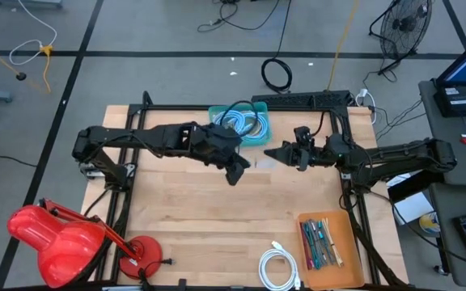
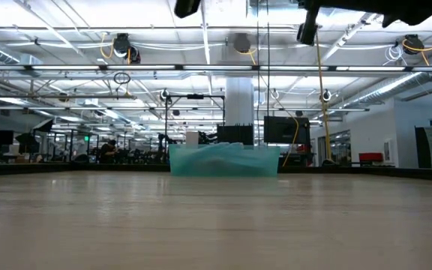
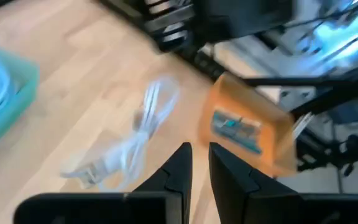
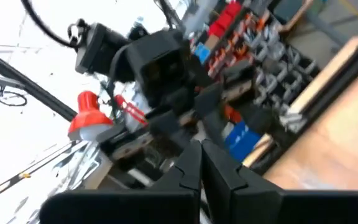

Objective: Pick & Place USB Port
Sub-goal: Put the white charger cable into the orange bin

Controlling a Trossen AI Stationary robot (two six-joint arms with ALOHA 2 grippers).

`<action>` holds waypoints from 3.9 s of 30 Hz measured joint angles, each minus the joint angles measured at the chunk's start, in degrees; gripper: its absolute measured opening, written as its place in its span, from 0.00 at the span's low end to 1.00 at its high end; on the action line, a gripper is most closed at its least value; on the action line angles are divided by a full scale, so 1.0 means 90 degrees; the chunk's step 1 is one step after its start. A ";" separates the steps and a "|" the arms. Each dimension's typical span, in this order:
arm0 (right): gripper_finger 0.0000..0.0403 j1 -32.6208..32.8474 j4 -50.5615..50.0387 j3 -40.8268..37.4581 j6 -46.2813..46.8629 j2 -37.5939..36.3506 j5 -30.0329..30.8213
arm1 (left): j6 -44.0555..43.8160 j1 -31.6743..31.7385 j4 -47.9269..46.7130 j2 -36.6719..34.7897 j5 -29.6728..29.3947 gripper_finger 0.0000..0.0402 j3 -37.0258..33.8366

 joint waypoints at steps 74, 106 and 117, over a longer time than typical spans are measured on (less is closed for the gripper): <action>0.39 0.0524 -0.8151 -0.0002 -0.0962 -0.0985 -0.1014 | 0.1977 0.0015 0.0156 0.3640 0.0205 0.52 0.0002; 0.39 0.0522 -0.5596 -0.0002 -0.0365 -0.0982 -0.0998 | 0.0421 0.0100 -0.0597 0.1634 -0.0966 0.08 -0.0010; 0.39 0.0642 -0.2327 -0.0002 -0.0609 -0.0982 0.0699 | 0.0267 -0.0198 0.0181 -0.0604 -0.3332 0.08 -0.0008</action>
